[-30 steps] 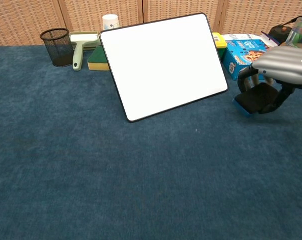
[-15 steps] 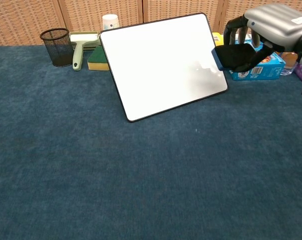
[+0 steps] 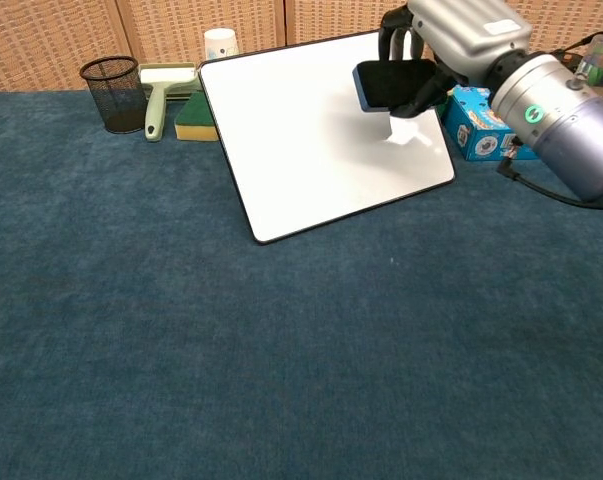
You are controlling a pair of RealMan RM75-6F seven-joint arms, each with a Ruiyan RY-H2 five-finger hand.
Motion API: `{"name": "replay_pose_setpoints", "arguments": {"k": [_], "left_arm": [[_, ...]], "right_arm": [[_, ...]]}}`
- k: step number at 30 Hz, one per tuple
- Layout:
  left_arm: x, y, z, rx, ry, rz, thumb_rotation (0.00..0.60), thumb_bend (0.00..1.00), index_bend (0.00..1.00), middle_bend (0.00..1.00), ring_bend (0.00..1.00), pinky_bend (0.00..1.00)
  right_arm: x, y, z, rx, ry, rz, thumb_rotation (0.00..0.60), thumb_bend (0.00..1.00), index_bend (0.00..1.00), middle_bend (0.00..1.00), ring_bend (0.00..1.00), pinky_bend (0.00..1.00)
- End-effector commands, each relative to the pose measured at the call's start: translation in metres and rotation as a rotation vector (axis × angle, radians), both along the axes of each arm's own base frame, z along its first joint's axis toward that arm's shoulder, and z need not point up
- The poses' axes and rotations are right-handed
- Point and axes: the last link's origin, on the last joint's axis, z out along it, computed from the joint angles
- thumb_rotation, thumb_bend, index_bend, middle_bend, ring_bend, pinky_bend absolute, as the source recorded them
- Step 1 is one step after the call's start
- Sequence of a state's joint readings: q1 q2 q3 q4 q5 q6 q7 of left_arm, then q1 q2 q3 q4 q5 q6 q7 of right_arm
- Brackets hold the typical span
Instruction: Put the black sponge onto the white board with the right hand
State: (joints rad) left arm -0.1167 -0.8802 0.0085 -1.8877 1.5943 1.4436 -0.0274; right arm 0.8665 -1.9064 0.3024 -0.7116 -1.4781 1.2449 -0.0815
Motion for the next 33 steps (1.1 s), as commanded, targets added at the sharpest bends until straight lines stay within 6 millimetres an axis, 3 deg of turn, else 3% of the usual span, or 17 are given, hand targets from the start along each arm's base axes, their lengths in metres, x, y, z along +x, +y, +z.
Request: {"name": "replay_pose_setpoints", "arguments": {"k": [1,18,33], "left_arm": [[0.0,0.0,0.0,-0.002,-0.001,0.0,0.6,0.14,0.0,0.0,0.0,0.03],[-0.001,-0.001,0.001,-0.012,-0.006,-0.008,0.6,0.14,0.0,0.0,0.0,0.03],[-0.001,0.0,0.003,-0.013,-0.011,-0.004,0.6,0.14,0.0,0.0,0.0,0.03]], "right_arm": [[0.013,-0.003,-0.01,-0.037,0.022,-0.017,0.6,0.27,0.59,0.54,0.48,0.58],[0.016,0.001,-0.041,-0.109,0.213,-0.061,0.6,0.27,0.59,0.53,0.47,0.59],[0.017,-0.003,-0.05,-0.073,0.131,-0.101,0.6,0.27,0.57,0.53,0.47,0.59]]}}
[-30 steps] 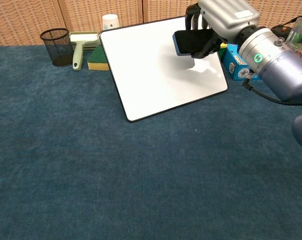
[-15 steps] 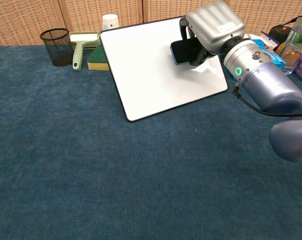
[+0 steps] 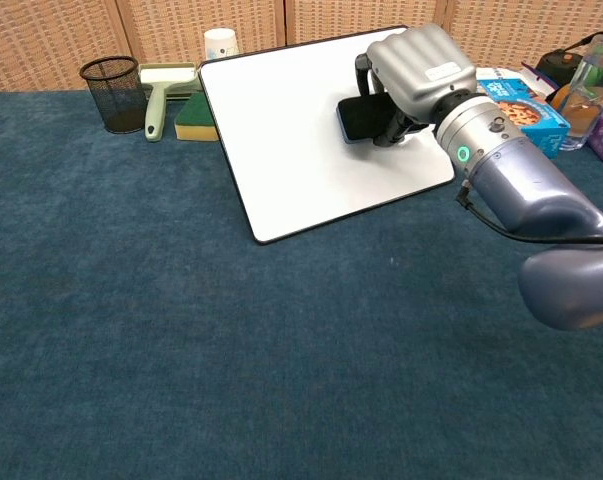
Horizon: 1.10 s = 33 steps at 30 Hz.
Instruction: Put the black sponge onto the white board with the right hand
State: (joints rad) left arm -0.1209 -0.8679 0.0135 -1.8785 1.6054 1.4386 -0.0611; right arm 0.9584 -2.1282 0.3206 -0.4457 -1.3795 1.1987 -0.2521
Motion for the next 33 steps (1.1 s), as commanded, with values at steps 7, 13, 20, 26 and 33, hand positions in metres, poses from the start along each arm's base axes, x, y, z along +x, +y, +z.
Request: {"name": "replay_pose_setpoints", "arguments": {"k": [7,13,20,26,33], "left_arm": [[0.0,0.0,0.0,-0.002,-0.002,0.0,0.6,0.14,0.0,0.0,0.0,0.03],[0.0,-0.001,0.0,-0.003,-0.004,-0.001,0.6,0.14,0.0,0.0,0.0,0.03],[-0.001,-0.001,0.002,-0.001,-0.012,0.001,0.6,0.14,0.0,0.0,0.0,0.03],[-0.002,-0.001,0.003,0.001,-0.018,0.001,0.6,0.14,0.0,0.0,0.0,0.03],[-0.002,-0.001,0.003,0.003,-0.019,-0.001,0.6,0.14,0.0,0.0,0.0,0.03]], "right_arm": [[0.004,0.0,-0.002,-0.006,-0.056,-0.005,0.6,0.27,0.56,0.52,0.47,0.59],[0.005,0.002,-0.008,0.007,-0.075,-0.018,0.6,0.27,0.55,0.51,0.46,0.59],[0.006,0.002,-0.016,0.028,-0.08,-0.043,0.6,0.23,0.32,0.34,0.36,0.52],[0.006,0.001,-0.02,0.067,-0.126,-0.063,0.6,0.13,0.08,0.08,0.12,0.27],[0.006,0.0,-0.014,0.043,-0.115,-0.042,0.6,0.12,0.07,0.04,0.07,0.19]]}}
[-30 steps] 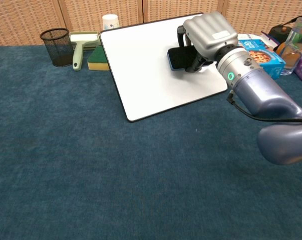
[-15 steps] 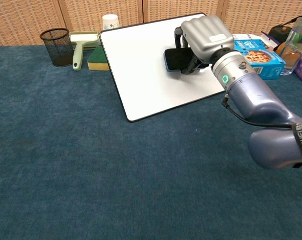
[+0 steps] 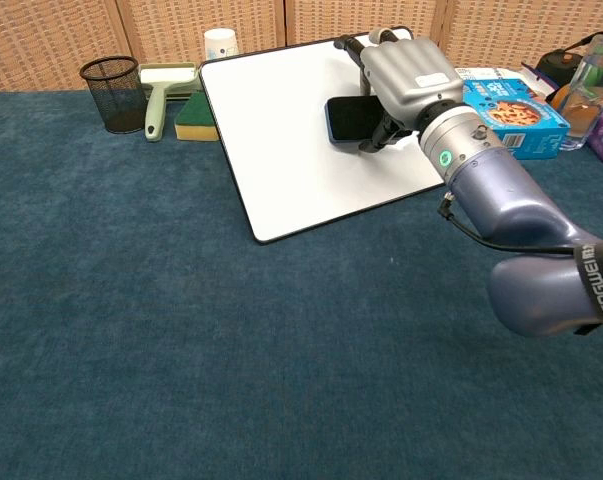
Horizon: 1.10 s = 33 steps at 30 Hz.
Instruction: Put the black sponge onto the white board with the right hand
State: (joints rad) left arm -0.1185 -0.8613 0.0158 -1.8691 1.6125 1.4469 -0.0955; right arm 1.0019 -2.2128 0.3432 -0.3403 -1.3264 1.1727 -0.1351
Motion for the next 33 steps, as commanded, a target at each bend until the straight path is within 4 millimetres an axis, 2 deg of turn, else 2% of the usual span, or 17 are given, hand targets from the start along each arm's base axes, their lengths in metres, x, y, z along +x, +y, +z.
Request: {"name": "replay_pose_setpoints", "arguments": {"k": [1,6,14,21,27,33], "left_arm": [[0.0,0.0,0.0,0.0,0.0,-0.001,0.6,0.14,0.0,0.0,0.0,0.03],[0.0,0.0,0.0,0.001,0.0,-0.001,0.6,0.14,0.0,0.0,0.0,0.03],[0.001,-0.001,-0.002,-0.003,0.007,-0.004,0.6,0.14,0.0,0.0,0.0,0.03],[0.002,-0.002,-0.003,-0.003,0.012,-0.005,0.6,0.14,0.0,0.0,0.0,0.03],[0.002,-0.002,-0.003,-0.006,0.015,-0.006,0.6,0.14,0.0,0.0,0.0,0.03],[0.002,-0.003,-0.004,-0.004,0.019,-0.007,0.6,0.14,0.0,0.0,0.0,0.03]], "right_arm": [[0.0,0.0,0.002,-0.005,0.001,0.013,0.6,0.12,0.06,0.03,0.06,0.18],[0.001,0.003,0.012,-0.029,-0.018,0.06,0.6,0.12,0.06,0.02,0.05,0.17],[-0.008,0.011,0.044,-0.062,-0.05,0.105,0.6,0.11,0.06,0.01,0.04,0.17],[-0.023,0.033,0.081,-0.014,-0.06,0.094,0.6,0.11,0.06,0.02,0.04,0.19],[-0.05,0.069,0.123,0.066,-0.027,0.049,0.6,0.06,0.06,0.02,0.04,0.19],[-0.095,0.102,0.169,0.081,-0.003,-0.057,0.6,0.0,0.08,0.04,0.05,0.18]]}}
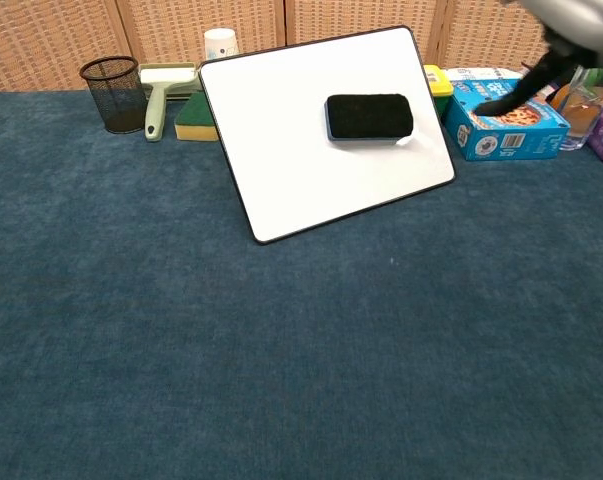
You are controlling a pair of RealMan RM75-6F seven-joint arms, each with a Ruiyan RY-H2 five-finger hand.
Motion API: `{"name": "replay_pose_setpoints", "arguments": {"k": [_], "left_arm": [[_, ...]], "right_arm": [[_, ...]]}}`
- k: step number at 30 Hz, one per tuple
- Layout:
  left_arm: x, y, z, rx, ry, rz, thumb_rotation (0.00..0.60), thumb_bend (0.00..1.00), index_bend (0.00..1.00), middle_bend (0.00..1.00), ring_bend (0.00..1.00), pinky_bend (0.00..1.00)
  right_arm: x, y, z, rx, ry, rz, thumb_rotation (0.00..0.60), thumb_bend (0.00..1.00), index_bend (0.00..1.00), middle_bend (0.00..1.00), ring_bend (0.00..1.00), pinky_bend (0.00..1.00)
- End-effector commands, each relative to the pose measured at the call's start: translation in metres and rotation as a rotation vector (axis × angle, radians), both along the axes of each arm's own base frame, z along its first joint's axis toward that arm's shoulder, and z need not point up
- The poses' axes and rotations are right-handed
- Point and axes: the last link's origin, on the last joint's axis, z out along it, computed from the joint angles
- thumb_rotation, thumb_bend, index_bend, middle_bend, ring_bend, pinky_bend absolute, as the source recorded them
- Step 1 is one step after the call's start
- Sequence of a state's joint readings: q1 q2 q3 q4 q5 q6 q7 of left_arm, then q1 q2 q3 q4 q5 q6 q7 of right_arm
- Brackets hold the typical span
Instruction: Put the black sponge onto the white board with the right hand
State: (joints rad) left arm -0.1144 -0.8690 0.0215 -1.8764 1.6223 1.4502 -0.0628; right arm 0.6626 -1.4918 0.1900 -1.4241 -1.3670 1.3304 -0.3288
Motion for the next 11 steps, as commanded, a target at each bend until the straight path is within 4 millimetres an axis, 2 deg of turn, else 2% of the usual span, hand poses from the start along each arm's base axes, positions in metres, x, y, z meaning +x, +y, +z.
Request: {"name": "replay_pose_setpoints", "arguments": {"k": [1,6,9,11], "left_arm": [[0.0,0.0,0.0,0.0,0.003,0.0,0.6,0.14,0.0,0.0,0.0,0.03],[0.001,-0.002,-0.001,0.003,0.007,-0.001,0.6,0.14,0.0,0.0,0.0,0.03],[0.003,-0.004,-0.003,0.004,0.015,-0.006,0.6,0.14,0.0,0.0,0.0,0.03],[0.003,-0.005,-0.003,0.005,0.016,-0.008,0.6,0.14,0.0,0.0,0.0,0.03]], "right_arm": [[-0.047,0.034,0.036,0.012,0.052,-0.114,0.6,0.0,0.09,0.05,0.05,0.17],[-0.085,0.061,0.076,-0.063,0.093,-0.215,0.6,0.0,0.12,0.08,0.05,0.15],[-0.114,0.091,0.103,-0.141,0.119,-0.324,0.6,0.0,0.13,0.08,0.05,0.15],[-0.121,0.101,0.11,-0.164,0.133,-0.355,0.6,0.0,0.13,0.08,0.05,0.14]]}}
